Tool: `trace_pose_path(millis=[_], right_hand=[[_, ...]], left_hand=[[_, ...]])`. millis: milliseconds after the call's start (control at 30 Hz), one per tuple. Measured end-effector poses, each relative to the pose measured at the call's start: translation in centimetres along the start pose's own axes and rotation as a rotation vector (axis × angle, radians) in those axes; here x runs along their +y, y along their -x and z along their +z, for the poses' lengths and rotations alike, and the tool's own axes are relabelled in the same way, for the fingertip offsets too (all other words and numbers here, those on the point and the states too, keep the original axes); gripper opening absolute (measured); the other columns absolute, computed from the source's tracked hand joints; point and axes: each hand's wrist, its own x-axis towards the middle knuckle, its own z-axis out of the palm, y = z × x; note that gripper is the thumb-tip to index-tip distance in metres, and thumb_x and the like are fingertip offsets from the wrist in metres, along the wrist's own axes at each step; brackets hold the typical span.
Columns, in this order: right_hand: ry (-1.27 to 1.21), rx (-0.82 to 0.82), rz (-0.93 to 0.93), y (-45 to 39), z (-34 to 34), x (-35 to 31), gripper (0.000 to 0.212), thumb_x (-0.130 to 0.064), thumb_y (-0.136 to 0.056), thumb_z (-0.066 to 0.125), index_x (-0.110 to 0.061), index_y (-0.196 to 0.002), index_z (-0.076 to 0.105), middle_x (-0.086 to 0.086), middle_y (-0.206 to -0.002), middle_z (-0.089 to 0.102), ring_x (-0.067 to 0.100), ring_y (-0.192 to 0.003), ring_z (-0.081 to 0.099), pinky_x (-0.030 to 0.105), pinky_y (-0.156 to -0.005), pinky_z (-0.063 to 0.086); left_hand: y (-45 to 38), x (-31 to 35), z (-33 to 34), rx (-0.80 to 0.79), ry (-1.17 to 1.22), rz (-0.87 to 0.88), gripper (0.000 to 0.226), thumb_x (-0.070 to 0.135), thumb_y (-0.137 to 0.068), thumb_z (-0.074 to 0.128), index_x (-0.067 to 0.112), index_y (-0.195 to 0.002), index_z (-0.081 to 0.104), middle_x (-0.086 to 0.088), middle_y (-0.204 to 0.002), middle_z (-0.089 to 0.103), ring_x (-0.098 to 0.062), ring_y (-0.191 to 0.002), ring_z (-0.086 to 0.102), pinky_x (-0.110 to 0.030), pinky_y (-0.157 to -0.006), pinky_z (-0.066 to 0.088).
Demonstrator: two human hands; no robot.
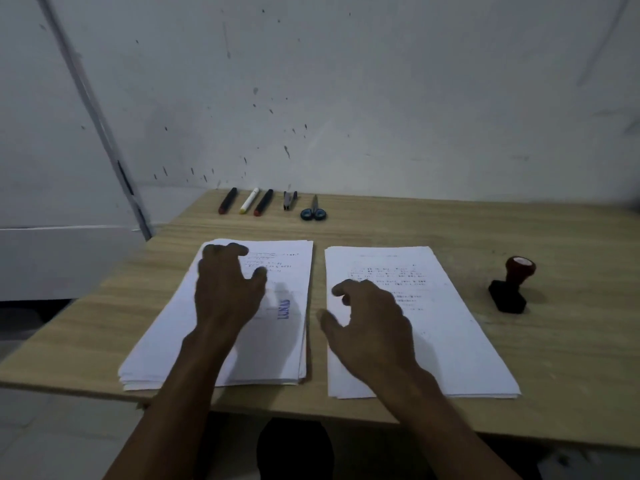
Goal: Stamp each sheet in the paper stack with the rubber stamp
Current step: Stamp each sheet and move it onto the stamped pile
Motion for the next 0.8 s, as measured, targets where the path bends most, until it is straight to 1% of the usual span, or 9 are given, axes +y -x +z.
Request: trace_pose_path(millis=[67,133,267,400,500,567,667,733,800], right_hand=[[-0.003,0.067,0.043,-0.3,-1.0,1.8,0.041,-0.042,-0.089,0.065,-0.027,-0.125,0.057,-0.007,-0.119,0.062,0.014,-0.106,0.060,0.035,-0.088,0.053],[-0.018,0.152,0.118,-0.6,-2.3,4.1,0.035,-0.035,-0.088,0.067,-0.024,-0.121,0.060,-0.004,-0.112,0.065,0.016,-0.101,0.062,0.035,-0.084,0.053],[-0.043,0.317,0.268,-1.5,-5.1,8.7,0.031,-0.024,-0.085,0.070,-0.020,-0.114,0.059,-0.001,-0.096,0.064,0.022,-0.092,0.063,0.033,-0.075,0.051],[-0.011,0.451,0.355,-1.9,-7.8,12.8,0.038,-0.017,-0.082,0.072,-0.018,-0.109,0.046,0.005,-0.100,0.062,0.028,-0.092,0.060,0.033,-0.069,0.043],[0.003,0.526,0.389,-2.4,-9.4,15.3,0.048,-0.015,-0.079,0.074,-0.015,-0.113,0.040,0.010,-0.106,0.058,0.032,-0.093,0.058,0.033,-0.067,0.038],[0.034,0.508,0.422,-2.8,-10.2,16.6,0.056,-0.019,-0.079,0.075,-0.016,-0.121,0.038,0.013,-0.111,0.054,0.035,-0.097,0.056,0.033,-0.069,0.036],[0.098,0.401,0.451,-3.8,-11.0,17.9,0.068,-0.033,-0.079,0.075,-0.023,-0.133,0.035,0.014,-0.119,0.049,0.037,-0.105,0.055,0.037,-0.074,0.042],[0.138,0.335,0.474,-4.5,-11.2,18.3,0.067,-0.044,-0.080,0.072,-0.029,-0.135,0.037,0.013,-0.121,0.049,0.037,-0.110,0.054,0.040,-0.080,0.044],[0.153,0.288,0.463,-5.1,-11.4,18.7,0.057,-0.048,-0.083,0.068,-0.030,-0.131,0.043,0.011,-0.119,0.053,0.034,-0.111,0.054,0.041,-0.082,0.044]], left_hand=[[0.6,1.7,1.3,-0.012,0.068,0.087,0.033,0.024,-0.081,0.073,0.014,-0.112,0.064,-0.008,-0.121,0.056,-0.025,-0.108,0.057,-0.032,-0.086,0.043],[1.4,3.7,2.8,-0.047,0.115,0.179,0.029,0.023,-0.081,0.073,0.017,-0.108,0.066,-0.003,-0.116,0.058,-0.019,-0.102,0.059,-0.026,-0.079,0.040],[2.9,7.0,5.8,-0.133,0.196,0.341,0.025,0.021,-0.080,0.075,0.015,-0.103,0.068,-0.001,-0.109,0.060,-0.014,-0.096,0.058,-0.025,-0.077,0.041],[4.0,9.4,8.5,-0.182,0.235,0.448,0.022,0.020,-0.080,0.074,0.015,-0.101,0.068,0.004,-0.103,0.059,-0.006,-0.089,0.052,-0.020,-0.071,0.038],[4.5,10.7,10.1,-0.214,0.261,0.467,0.020,0.019,-0.080,0.074,0.016,-0.099,0.068,0.009,-0.099,0.055,-0.009,-0.091,0.052,-0.029,-0.072,0.046],[4.6,11.1,10.8,-0.228,0.271,0.467,0.020,0.019,-0.079,0.074,0.018,-0.098,0.068,0.011,-0.098,0.053,-0.011,-0.091,0.053,-0.033,-0.073,0.050],[4.5,11.5,11.7,-0.241,0.291,0.459,0.019,0.020,-0.079,0.074,0.019,-0.097,0.068,0.012,-0.097,0.053,-0.010,-0.091,0.053,-0.032,-0.073,0.050],[4.4,11.7,12.0,-0.245,0.297,0.450,0.018,0.020,-0.080,0.074,0.020,-0.097,0.068,0.012,-0.097,0.053,-0.009,-0.090,0.054,-0.030,-0.073,0.048],[4.2,11.5,12.1,-0.246,0.306,0.435,0.018,0.019,-0.079,0.074,0.019,-0.096,0.068,0.012,-0.097,0.054,-0.009,-0.089,0.054,-0.029,-0.072,0.047]])
